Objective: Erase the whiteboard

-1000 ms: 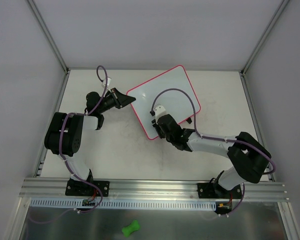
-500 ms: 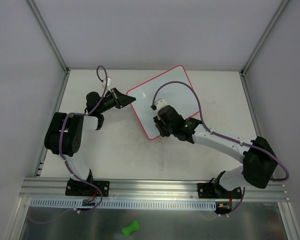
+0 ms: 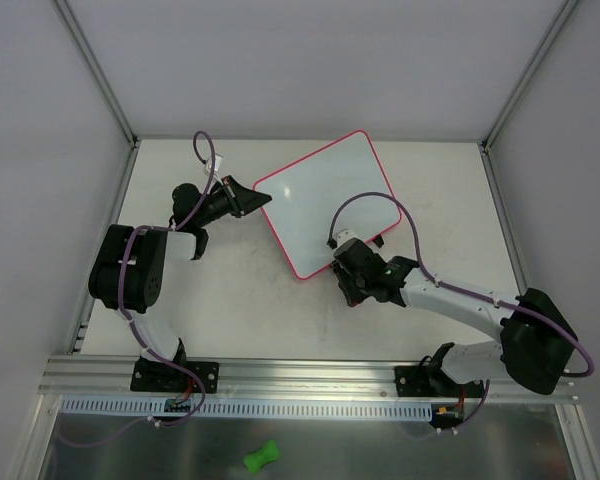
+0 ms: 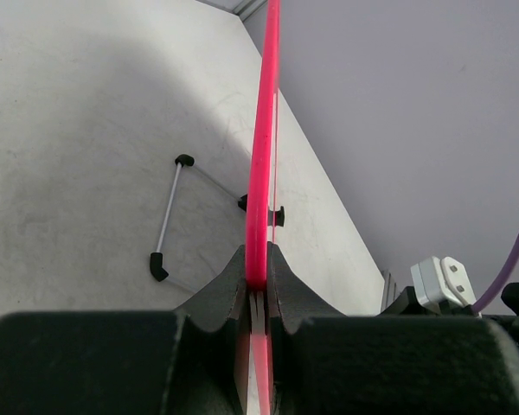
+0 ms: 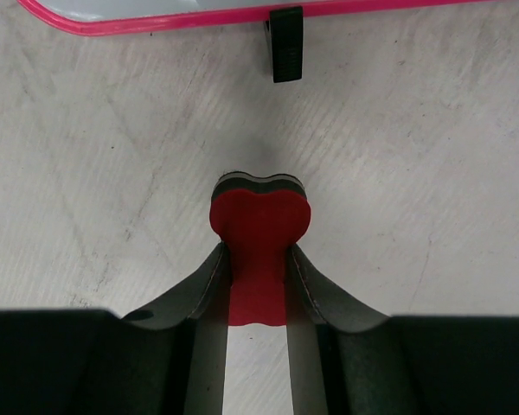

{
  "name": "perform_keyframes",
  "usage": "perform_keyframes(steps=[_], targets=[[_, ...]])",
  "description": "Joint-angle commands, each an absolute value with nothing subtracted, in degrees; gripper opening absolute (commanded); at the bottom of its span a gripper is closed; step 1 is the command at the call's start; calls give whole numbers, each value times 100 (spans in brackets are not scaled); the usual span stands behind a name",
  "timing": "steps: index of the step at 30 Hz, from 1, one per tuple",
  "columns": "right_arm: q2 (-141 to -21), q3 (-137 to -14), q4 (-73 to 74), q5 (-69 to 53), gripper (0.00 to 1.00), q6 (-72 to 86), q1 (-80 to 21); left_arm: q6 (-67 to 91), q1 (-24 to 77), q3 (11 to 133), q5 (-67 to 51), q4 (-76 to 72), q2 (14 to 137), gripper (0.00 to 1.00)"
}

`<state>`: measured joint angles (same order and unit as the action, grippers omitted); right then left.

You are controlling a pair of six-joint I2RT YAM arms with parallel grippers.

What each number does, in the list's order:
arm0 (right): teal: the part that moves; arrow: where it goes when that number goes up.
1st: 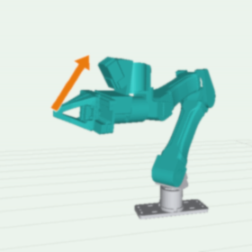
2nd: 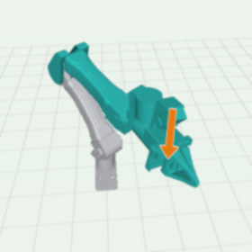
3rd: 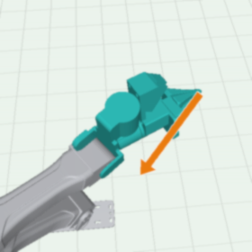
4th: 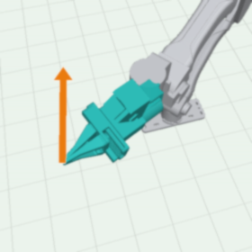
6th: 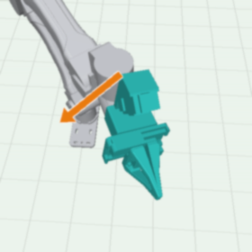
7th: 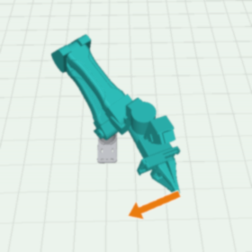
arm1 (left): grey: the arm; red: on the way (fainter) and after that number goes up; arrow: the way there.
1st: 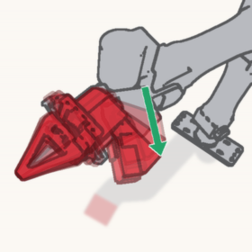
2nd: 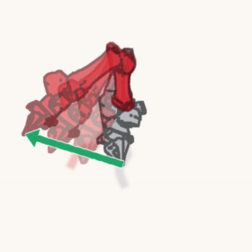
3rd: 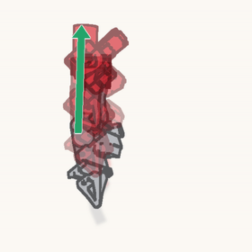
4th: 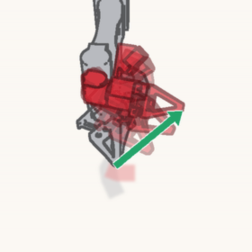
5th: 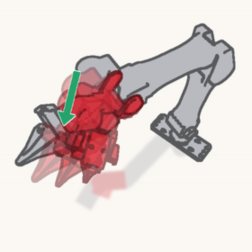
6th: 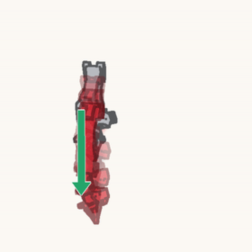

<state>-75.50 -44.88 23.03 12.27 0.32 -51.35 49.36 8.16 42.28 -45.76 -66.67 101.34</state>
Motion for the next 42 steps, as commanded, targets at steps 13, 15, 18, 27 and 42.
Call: perform_keyframes(steps=[13,15,18,27,42], targets=[[-7717,-4140,2031,1046,48,299,-5133,4430,870,4078,-4790,-6407,9993,2],[-7725,-4131,2004,1046,58,290,-5133,4421,870,4078,-4790,-6398,9984,4],[-7752,-4148,1978,1037,62,308,-5133,4403,870,4061,-4755,-6381,9958,6],[-7612,-4078,1942,1125,65,316,-5124,4368,870,3999,-4676,-6363,9888,36],[-7366,-3982,1881,1204,65,351,-5133,4377,870,3753,-4676,-6749,9633,55]])
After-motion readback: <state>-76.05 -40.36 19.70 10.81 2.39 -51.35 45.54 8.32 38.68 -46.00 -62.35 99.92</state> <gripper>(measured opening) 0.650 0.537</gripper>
